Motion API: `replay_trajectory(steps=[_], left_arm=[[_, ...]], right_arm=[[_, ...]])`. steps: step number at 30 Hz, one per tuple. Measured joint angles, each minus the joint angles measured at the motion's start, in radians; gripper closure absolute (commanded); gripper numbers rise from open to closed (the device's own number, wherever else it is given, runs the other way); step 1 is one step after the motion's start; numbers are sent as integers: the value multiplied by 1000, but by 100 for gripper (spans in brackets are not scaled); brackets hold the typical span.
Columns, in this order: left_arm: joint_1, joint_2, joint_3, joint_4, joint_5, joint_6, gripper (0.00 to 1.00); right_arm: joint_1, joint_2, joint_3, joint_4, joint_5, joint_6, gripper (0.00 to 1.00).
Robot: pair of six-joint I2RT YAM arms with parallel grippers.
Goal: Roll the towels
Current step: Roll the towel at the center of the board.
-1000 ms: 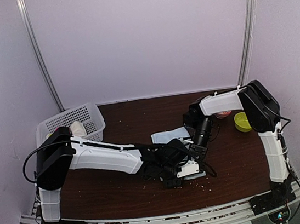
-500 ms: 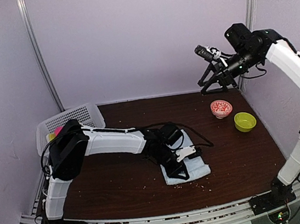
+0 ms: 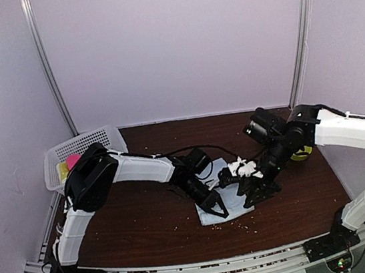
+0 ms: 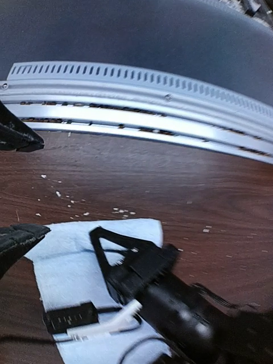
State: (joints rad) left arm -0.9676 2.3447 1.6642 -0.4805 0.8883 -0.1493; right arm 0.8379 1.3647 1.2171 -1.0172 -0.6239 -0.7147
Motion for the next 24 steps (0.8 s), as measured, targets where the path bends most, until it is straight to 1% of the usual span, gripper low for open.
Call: replay_trajectory(steps=[1, 4, 8, 11, 15, 20, 22, 24], left_arm=[[2, 2, 0, 3, 8, -4, 100], [6, 7, 0, 8, 21, -14, 100], [7, 10, 0, 10, 32, -18, 100], [9, 12, -2, 15, 37, -18, 100], [11, 13, -6, 20, 40, -18, 100], [11, 14, -6, 22, 40, -18, 100], [11, 14, -6, 23, 40, -17, 100], [12, 15, -6, 23, 42, -17, 100]], right_arm=[[21, 13, -52, 33, 52, 6, 49], [72, 24, -158, 119, 169, 12, 46], [116, 54, -238, 254, 296, 10, 45], [121, 88, -282, 343, 352, 5, 44], [128, 114, -333, 425, 395, -12, 48], [134, 169, -358, 502, 418, -21, 51], [134, 178, -369, 523, 423, -22, 55], [134, 186, -373, 541, 428, -28, 61]])
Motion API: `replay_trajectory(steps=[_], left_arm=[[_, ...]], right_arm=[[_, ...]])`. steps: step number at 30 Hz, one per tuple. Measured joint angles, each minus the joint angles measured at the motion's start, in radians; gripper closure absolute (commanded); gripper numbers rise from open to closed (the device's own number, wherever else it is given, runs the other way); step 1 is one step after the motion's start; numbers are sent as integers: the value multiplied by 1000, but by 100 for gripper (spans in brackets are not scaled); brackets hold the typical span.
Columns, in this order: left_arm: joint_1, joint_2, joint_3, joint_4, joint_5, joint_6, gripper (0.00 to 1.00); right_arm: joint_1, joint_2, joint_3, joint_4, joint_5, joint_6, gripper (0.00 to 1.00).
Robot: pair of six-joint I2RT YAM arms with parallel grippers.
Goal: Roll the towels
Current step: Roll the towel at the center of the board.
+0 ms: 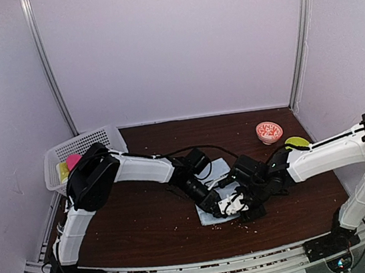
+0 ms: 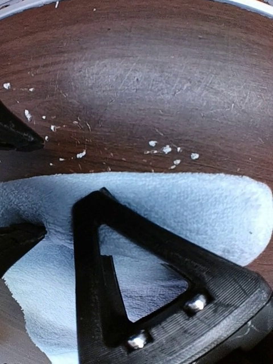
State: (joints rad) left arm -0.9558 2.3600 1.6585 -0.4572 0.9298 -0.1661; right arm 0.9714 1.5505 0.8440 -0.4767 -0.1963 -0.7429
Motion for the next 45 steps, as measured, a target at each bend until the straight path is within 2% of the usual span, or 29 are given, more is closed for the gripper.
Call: replay_trajectory(steps=[2, 3, 6, 9, 13, 19, 23, 29, 32, 35, 42, 45], left_arm=[[2, 2, 0, 2, 5, 0, 99], [2, 3, 0, 2, 8, 1, 92], [3, 3, 0, -2, 9, 13, 77], [6, -10, -6, -14, 4, 36, 61], [19, -118, -93, -41, -113, 43, 49], [114, -359, -281, -61, -404, 34, 49], [124, -570, -406, -4, -594, 34, 49], [2, -914, -622, 201, -814, 105, 50], [-98, -992, -650, 283, -858, 172, 50], [-162, -937, -605, 307, -865, 223, 51], [-261, -548, -406, 240, -859, 319, 51], [-283, -450, -373, 207, -863, 346, 51]], right_arm=[[0, 10, 0, 12, 8, -16, 70], [0, 18, 0, 19, 14, -26, 74], [0, 42, 3, 40, 29, -47, 82], [0, 63, 29, 23, 29, -68, 86], [0, 89, 87, -48, -32, -76, 88], [-14, 115, 167, -268, -198, -62, 89], [-77, 227, 299, -427, -331, -66, 89], [-248, 515, 607, -693, -510, -119, 91], [-303, 630, 700, -787, -577, -125, 91], [-322, 682, 738, -846, -616, -123, 91], [-322, 730, 762, -910, -658, -117, 91], [-322, 735, 762, -922, -664, -116, 90]])
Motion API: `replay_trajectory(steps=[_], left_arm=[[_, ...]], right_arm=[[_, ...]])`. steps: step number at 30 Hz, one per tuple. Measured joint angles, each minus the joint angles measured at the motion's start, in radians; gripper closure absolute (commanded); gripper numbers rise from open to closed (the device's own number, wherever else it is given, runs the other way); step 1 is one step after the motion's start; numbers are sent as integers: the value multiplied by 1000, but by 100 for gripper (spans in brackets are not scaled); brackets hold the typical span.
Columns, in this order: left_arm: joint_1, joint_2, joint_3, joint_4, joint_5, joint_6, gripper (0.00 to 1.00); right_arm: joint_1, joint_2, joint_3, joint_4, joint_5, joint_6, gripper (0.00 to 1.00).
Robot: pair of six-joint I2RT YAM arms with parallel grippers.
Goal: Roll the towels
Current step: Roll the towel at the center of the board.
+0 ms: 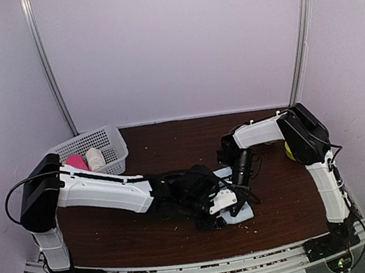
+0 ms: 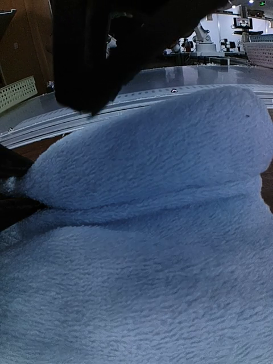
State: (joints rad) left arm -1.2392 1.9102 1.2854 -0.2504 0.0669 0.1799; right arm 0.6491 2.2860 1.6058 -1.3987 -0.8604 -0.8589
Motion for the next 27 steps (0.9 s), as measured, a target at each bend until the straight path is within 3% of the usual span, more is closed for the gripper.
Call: replay_trajectory(steps=[5, 9, 12, 17, 23, 27], left_arm=[[-8, 93, 52, -39, -6, 35, 61], [-4, 119, 78, -42, -9, 43, 76], [-2, 130, 86, -43, -23, 42, 81], [-3, 152, 102, -46, -53, 35, 100], [-1, 167, 151, -93, -27, 8, 100], [29, 204, 230, -154, 98, -47, 100]], right_arm=[[0, 0, 0, -6, 0, 0, 90], [0, 0, -3, -8, -3, -2, 89], [0, -1, -4, -10, -5, -2, 83], [0, -57, -19, 9, 10, 3, 64], [-13, -285, 29, 31, 73, 44, 59], [-61, -463, 164, 55, 113, 107, 57]])
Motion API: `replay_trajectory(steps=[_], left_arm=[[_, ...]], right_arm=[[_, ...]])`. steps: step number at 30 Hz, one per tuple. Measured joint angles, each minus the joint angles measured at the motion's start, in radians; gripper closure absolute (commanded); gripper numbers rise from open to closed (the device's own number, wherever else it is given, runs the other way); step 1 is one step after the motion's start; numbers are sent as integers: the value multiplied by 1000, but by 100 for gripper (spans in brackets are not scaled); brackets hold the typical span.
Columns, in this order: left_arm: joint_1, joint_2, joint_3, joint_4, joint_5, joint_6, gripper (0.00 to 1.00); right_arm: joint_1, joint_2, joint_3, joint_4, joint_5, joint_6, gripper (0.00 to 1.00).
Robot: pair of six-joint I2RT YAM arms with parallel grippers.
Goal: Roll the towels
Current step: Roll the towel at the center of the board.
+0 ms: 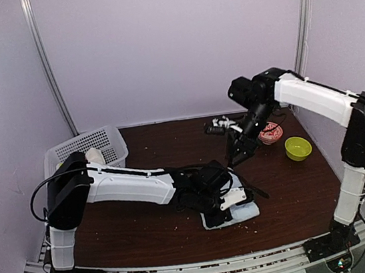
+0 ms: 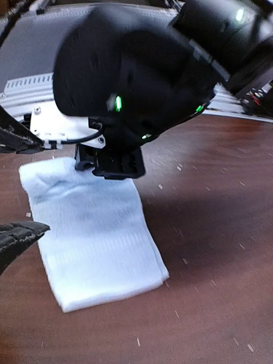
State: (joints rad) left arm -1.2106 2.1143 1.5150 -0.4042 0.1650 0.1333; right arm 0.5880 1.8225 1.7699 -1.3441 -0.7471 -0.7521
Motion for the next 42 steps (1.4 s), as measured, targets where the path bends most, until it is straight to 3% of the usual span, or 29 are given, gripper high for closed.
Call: replay_trajectory(steps=[4, 7, 11, 14, 18, 25, 34, 42], left_arm=[[82, 68, 73, -29, 225, -92, 100], [154, 127, 115, -30, 416, -180, 100], [230, 203, 153, -14, 635, -301, 100], [252, 229, 165, -9, 712, -349, 100], [257, 238, 165, -4, 743, -383, 100], [260, 244, 164, 3, 748, -399, 100], [260, 244, 163, 7, 748, -403, 100], [260, 244, 162, 6, 747, -401, 100]], right_arm=[[-52, -238, 23, 116, 45, 87, 44], [-55, -492, -84, 261, 111, 146, 44], [-44, -574, -103, 255, 94, 98, 45], [5, -574, -165, 222, 82, 19, 50], [170, -555, -400, 249, 149, -4, 52], [352, -556, -831, 487, 463, 47, 53], [407, -414, -915, 767, 614, 61, 48], [421, -319, -960, 900, 678, -3, 54]])
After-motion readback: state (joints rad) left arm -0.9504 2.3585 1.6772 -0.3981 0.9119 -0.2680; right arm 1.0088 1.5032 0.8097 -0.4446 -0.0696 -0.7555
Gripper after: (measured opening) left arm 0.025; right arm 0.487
